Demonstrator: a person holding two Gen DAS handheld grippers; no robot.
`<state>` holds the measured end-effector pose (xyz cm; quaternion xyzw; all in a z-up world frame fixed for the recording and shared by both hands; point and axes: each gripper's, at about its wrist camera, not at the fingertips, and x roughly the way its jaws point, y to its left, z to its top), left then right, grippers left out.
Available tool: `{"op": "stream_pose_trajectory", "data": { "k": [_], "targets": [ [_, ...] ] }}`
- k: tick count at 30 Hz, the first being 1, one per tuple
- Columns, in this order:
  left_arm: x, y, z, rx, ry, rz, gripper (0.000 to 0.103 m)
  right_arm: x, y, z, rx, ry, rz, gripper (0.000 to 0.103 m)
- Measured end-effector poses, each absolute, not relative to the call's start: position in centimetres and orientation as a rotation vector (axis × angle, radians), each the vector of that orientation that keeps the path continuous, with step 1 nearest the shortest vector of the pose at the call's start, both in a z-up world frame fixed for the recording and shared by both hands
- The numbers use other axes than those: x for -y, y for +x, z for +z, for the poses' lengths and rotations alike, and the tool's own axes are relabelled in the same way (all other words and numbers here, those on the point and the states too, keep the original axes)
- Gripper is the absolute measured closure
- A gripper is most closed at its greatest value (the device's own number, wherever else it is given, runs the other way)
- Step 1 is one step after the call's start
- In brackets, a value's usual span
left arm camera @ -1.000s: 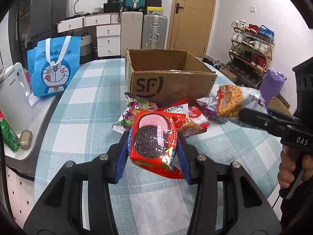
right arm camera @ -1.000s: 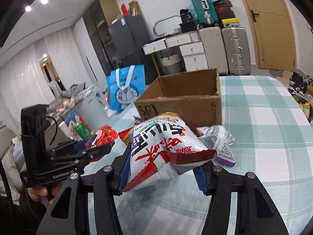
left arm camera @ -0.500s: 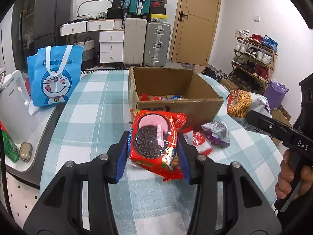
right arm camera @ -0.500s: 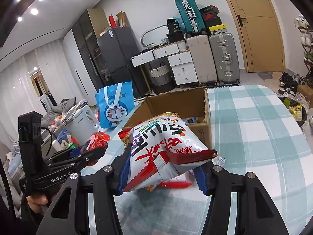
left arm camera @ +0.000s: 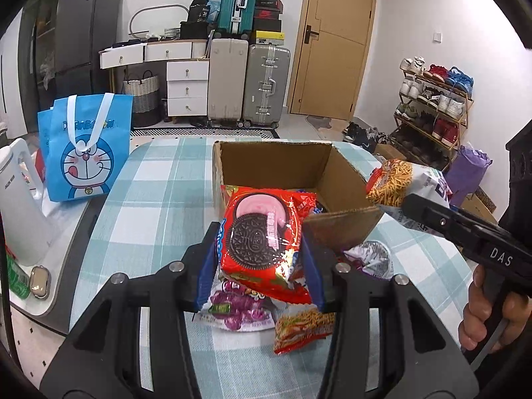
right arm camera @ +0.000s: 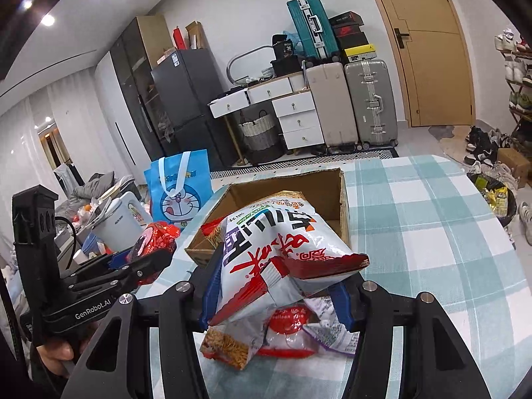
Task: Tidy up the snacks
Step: 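Carry the red Oreo bag and white noodle-snack bag over the box with both tools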
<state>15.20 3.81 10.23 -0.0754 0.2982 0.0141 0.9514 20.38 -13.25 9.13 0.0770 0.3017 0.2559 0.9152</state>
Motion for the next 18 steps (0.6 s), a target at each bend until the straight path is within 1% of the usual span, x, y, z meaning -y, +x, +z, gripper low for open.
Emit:
{"op": "stream_pose_trajectory", "data": {
  "k": [18],
  "targets": [
    [-3.7, 23.3, 11.1, -0.589, -0.131, 0.029, 0.06, 11.7, 25.7, 8.0, -0.655, 0.152, 0.49, 0.048]
  ]
}}
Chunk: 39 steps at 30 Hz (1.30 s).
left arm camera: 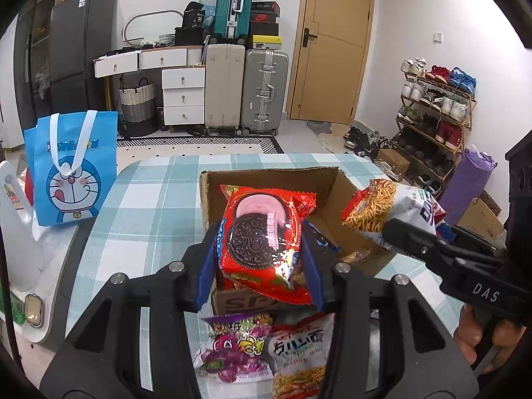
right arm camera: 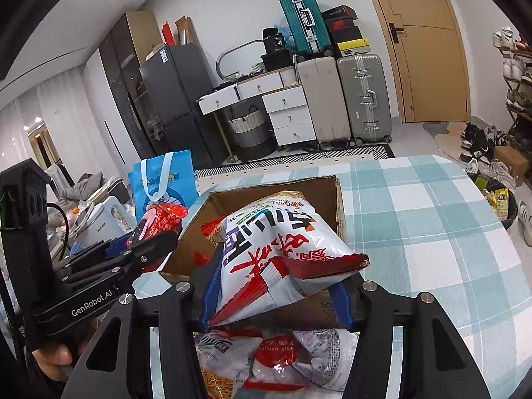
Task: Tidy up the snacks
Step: 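Carry the red Oreo bag and white noodle-snack bag over the box with both tools, then open both tools to drop the bags into the box and withdraw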
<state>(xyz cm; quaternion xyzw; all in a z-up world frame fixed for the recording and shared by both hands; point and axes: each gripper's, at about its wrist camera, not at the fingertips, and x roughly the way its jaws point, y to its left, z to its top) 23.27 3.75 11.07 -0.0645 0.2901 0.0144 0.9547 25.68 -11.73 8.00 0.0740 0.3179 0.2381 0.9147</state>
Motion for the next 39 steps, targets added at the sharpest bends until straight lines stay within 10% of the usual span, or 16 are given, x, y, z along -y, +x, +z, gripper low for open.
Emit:
{"op": "stream_pose_trajectory", "data": {
  "k": [39],
  "targets": [
    [-3.0, 29.7, 6.4, -0.675, -0.068, 0.039, 0.06, 10.1, 29.6, 5.3, -0.722, 0.135, 0.472, 0.045]
  ]
}}
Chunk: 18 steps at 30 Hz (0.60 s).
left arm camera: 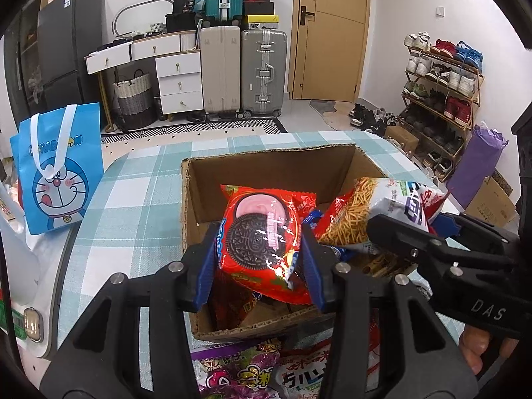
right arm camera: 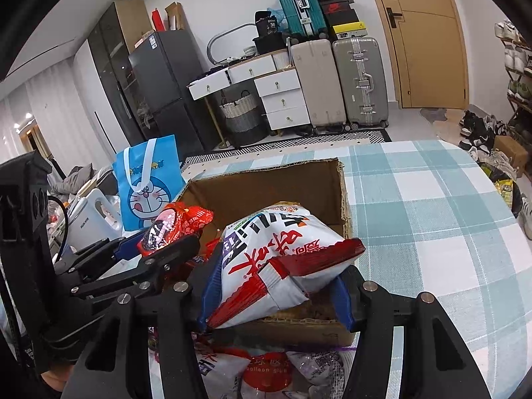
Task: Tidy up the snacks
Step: 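Open both tools to drop the bags into the box and withdraw, then move both open tools back to the remaining snacks beside the box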
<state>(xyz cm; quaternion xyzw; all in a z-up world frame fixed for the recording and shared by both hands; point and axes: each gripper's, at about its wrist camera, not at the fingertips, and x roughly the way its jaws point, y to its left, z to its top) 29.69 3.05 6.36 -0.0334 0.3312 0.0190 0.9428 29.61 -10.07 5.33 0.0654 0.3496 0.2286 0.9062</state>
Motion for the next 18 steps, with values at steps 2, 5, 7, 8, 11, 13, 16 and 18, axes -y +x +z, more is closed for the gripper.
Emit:
{"op": "stream_pose_trajectory", "data": {
  "k": [2, 5, 7, 8, 11, 13, 16, 18],
  "targets": [
    [-3.2, 29.5, 6.4, -0.675, -0.071, 0.042, 0.06, 10.3, 29.2, 5.5, -0.714, 0.131, 0.463, 0.045],
    [-3.4, 29.0, 6.7, -0.672, -0.07, 0.035, 0.05, 11.2, 28.6, 5.8, -0.704, 0.149, 0.472, 0.041],
    [-3.4, 28.5, 7.0, -0.665, -0.066, 0.045, 0.037, 11.6, 28.1, 6.2, -0.699, 0.159, 0.478, 0.036],
    [-3.5, 28.2, 7.1, -0.656, -0.066, 0.049, 0.031, 11.8, 27.9, 6.3, -0.694, 0.159, 0.467, 0.026],
    [-3.7, 27.2, 7.6, -0.642, -0.073, 0.055, 0.023, 12.7, 27.0, 6.9, -0.673, 0.166, 0.452, 0.011],
    [-4.1, 26.5, 8.0, -0.636, -0.081, 0.055, 0.023, 13.2, 26.7, 7.0, -0.681, 0.177, 0.452, 0.005],
    [-4.5, 25.4, 8.3, -0.64, -0.097, 0.058, 0.018, 13.9, 26.2, 6.9, -0.685, 0.185, 0.438, 0.001],
    [-4.7, 24.6, 8.4, -0.642, -0.109, 0.062, 0.014, 14.2, 25.9, 6.8, -0.692, 0.181, 0.44, 0.001]
  ]
}}
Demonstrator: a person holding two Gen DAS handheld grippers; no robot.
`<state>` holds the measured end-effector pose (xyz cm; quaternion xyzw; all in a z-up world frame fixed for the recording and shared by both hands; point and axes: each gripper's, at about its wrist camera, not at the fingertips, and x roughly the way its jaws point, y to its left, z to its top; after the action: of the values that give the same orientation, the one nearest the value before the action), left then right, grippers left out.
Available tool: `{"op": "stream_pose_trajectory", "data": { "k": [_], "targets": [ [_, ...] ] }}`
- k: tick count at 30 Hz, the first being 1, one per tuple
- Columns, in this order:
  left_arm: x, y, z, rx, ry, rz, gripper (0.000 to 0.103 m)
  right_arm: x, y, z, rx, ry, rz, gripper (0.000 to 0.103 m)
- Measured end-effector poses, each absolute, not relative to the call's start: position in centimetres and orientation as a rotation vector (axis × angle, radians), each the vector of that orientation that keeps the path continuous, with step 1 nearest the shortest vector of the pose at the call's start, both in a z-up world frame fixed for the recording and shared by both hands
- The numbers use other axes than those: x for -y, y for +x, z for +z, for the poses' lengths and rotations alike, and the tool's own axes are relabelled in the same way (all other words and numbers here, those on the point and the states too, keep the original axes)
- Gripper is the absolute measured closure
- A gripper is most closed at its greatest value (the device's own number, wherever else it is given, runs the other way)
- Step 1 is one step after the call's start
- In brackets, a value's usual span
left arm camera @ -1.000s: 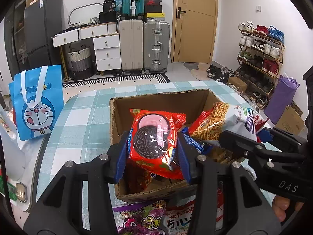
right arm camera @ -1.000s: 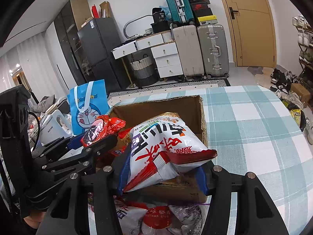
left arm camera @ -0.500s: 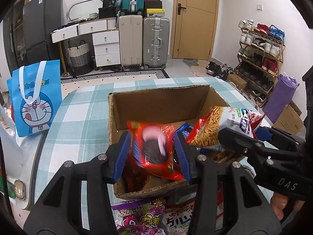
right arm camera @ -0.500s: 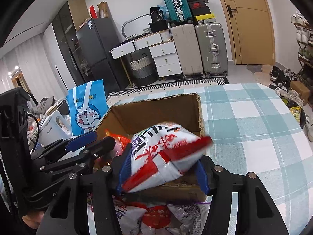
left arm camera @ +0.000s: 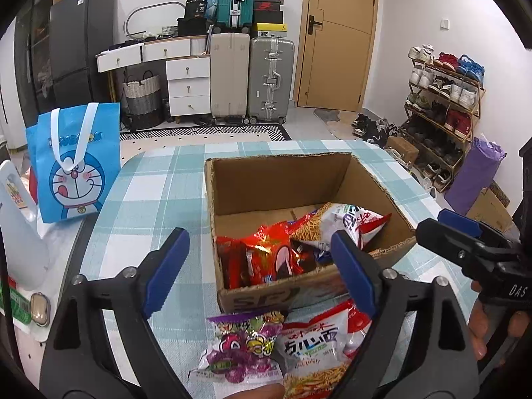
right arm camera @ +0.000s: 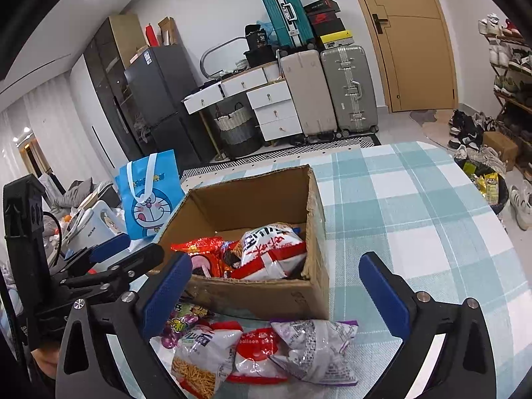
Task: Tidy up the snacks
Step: 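Move both open tools back to the remaining snacks beside the box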
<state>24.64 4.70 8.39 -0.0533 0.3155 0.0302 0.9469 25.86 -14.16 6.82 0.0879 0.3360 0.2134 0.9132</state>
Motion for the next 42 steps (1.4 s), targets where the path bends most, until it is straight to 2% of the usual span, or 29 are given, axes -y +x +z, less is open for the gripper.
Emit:
{"op": "stream_pose_trajectory", "data": {
  "k": [2, 19, 42],
  "targets": [
    [-4.9, 23.9, 8.4, -0.643, -0.113, 0.064, 0.001, 14.3, 25.5, 6.6, -0.7, 0.171, 0.447, 0.001],
    [-6.3, 18.3, 6.3, -0.702, -0.15, 0.102, 0.001, 15.3, 22.6, 4.0, -0.784, 0.144, 0.445, 0.001],
    [-4.9, 16.3, 0.7, -0.831, -0.262, 0.081, 0.001, 16.8, 22.2, -0.9, -0.917, 0.128, 0.414, 0.001]
  ]
}}
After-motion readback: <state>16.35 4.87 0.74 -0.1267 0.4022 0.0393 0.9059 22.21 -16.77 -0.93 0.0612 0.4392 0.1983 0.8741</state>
